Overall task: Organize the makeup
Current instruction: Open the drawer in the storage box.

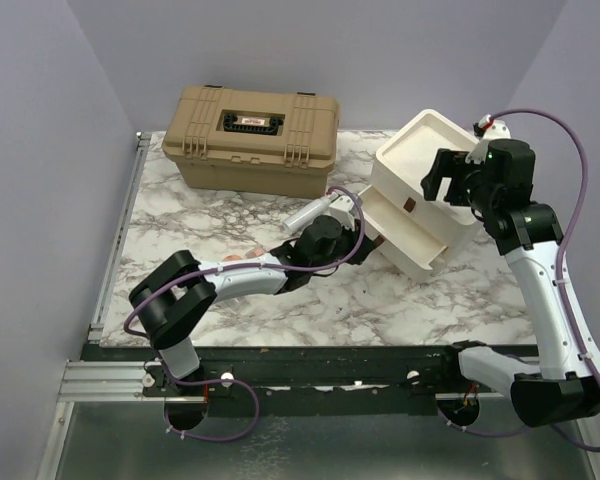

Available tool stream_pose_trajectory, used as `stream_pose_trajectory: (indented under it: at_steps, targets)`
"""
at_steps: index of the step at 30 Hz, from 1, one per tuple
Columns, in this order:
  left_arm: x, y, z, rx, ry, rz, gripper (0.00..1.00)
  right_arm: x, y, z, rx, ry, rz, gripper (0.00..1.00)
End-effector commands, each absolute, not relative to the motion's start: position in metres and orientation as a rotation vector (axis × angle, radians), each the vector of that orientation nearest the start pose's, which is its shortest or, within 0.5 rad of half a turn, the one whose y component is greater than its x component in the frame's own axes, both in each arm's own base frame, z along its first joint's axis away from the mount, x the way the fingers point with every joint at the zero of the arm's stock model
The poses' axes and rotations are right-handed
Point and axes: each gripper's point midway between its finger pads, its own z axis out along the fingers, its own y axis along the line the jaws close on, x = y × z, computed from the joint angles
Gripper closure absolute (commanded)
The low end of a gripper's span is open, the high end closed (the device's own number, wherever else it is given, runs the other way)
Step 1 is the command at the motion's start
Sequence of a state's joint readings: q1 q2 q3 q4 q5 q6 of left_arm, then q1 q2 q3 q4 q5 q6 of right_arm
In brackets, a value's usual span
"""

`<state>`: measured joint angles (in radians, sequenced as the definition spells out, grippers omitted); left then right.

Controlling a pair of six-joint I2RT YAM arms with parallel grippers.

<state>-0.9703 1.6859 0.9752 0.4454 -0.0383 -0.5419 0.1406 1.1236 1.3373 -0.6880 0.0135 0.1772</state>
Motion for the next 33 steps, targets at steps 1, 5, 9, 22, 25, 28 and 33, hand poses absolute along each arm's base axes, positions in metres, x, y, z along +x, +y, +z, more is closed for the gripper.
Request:
stream_pose_trajectory:
  at_steps: [1, 5, 9, 22, 25, 28, 33]
  targets:
    - [0.276, -0.438, 0.175, 0.374, 1.905, -1.04, 0.69, 0.33, 0.055, 0.308, -0.025, 2.039, 0.181, 0.1]
    - [0.275, -0.433, 0.178, 0.367, 1.9, -1.028, 0.6, 0.329, 0.056, 0.307, -0.045, 2.028, 0.179, 0.11]
    - [0.274, -0.422, 0.177, 0.348, 1.901, -1.003, 0.49, 0.33, 0.053, 0.304, -0.073, 1.962, 0.154, 0.14]
    - [0.277, -0.432, 0.148, 0.356, 2.012, -0.999, 0.41, 0.333, 0.051, 0.288, -0.297, 1.861, 0.046, 0.16]
    - [0.276, -0.431, 0.148, 0.354, 2.012, -0.998, 0.41, 0.333, 0.037, 0.282, -0.287, 1.863, -0.052, 0.16]
    - [0.278, -0.427, 0.153, 0.34, 2.005, -0.987, 0.41, 0.331, 0.018, 0.273, -0.25, 1.873, -0.167, 0.14]
    - [0.28, -0.423, 0.174, 0.32, 1.968, -1.012, 0.4, 0.329, 0.004, 0.27, -0.187, 1.872, -0.236, 0.13]
